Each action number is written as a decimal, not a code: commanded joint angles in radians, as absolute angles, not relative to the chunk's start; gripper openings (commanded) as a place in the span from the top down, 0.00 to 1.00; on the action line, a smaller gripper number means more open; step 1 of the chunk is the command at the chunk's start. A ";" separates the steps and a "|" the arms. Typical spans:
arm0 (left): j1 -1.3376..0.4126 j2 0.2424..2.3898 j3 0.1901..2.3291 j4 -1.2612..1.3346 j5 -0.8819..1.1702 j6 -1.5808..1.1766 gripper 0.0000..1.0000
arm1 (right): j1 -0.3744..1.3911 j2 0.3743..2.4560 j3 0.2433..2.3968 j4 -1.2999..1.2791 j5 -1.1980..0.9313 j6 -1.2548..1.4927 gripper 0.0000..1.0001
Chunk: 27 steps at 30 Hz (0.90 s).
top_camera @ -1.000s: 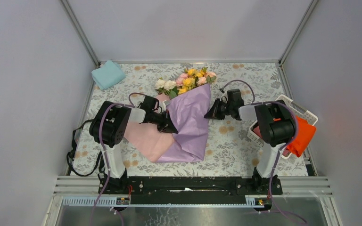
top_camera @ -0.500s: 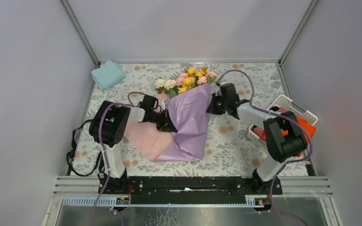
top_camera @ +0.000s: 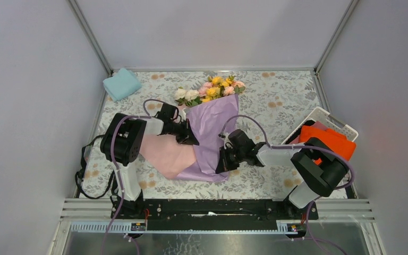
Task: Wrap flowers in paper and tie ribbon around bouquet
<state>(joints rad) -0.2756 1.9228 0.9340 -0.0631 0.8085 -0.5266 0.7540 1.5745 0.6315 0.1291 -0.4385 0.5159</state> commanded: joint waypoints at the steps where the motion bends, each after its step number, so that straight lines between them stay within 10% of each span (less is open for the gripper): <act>1: -0.253 1.918 0.956 -0.079 0.689 -0.474 1.00 | 0.766 1.595 0.603 0.114 -0.382 0.545 1.00; 4: -0.240 1.912 0.973 -0.123 0.671 -0.430 1.00 | 0.766 1.621 0.597 0.093 -0.341 0.537 1.00; 9: -0.211 1.828 1.096 -0.303 0.622 -0.200 0.34 | 0.767 1.628 0.608 0.087 -0.326 0.538 1.00; 13: -0.203 1.691 1.179 -0.489 0.515 0.097 0.24 | 0.765 1.628 0.617 0.081 -0.323 0.532 1.00; 19: -0.266 1.534 1.145 -0.919 0.625 0.526 0.42 | 0.766 1.634 0.656 0.073 -0.354 0.542 1.00; 27: -0.749 1.355 0.926 -0.556 0.517 0.553 0.82 | 0.763 1.724 0.700 0.117 -0.427 0.601 1.00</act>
